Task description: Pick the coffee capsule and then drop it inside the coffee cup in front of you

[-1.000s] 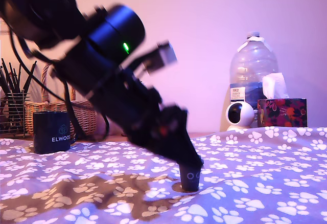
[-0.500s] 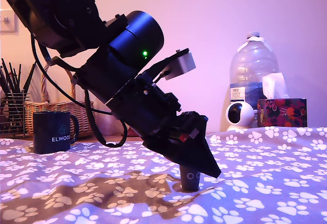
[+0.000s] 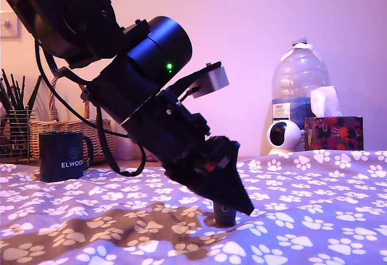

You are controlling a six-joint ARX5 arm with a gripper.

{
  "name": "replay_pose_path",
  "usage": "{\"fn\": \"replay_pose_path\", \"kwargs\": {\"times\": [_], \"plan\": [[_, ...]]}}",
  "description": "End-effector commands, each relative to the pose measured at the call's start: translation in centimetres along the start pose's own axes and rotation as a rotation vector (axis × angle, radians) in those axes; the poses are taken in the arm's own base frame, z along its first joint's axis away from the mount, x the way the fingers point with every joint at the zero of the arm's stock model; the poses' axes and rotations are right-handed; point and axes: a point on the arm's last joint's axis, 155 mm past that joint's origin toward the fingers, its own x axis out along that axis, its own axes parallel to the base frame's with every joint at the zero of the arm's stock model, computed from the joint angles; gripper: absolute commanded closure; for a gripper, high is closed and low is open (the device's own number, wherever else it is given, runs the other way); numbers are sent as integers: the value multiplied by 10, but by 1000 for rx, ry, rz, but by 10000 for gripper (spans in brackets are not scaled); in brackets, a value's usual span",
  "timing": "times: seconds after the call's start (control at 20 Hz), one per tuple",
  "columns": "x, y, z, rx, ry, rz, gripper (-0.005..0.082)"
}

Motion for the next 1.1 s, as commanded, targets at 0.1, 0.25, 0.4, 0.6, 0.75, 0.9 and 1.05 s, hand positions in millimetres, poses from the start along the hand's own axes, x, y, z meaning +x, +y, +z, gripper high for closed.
{"fn": "replay_pose_path", "kwargs": {"times": [0.1, 0.25, 0.4, 0.6, 0.75, 0.9, 1.05], "plan": [[4, 2, -8, 6, 22, 8, 524], [4, 3, -6, 9, 15, 9, 575], [4, 3, -6, 9, 14, 9, 574], [3, 3, -3, 10, 7, 12, 574], [1, 4, 2, 2, 0, 13, 574], [-9, 3, 13, 9, -20, 19, 574], [-26, 1, 21, 6, -26, 23, 574]]}}
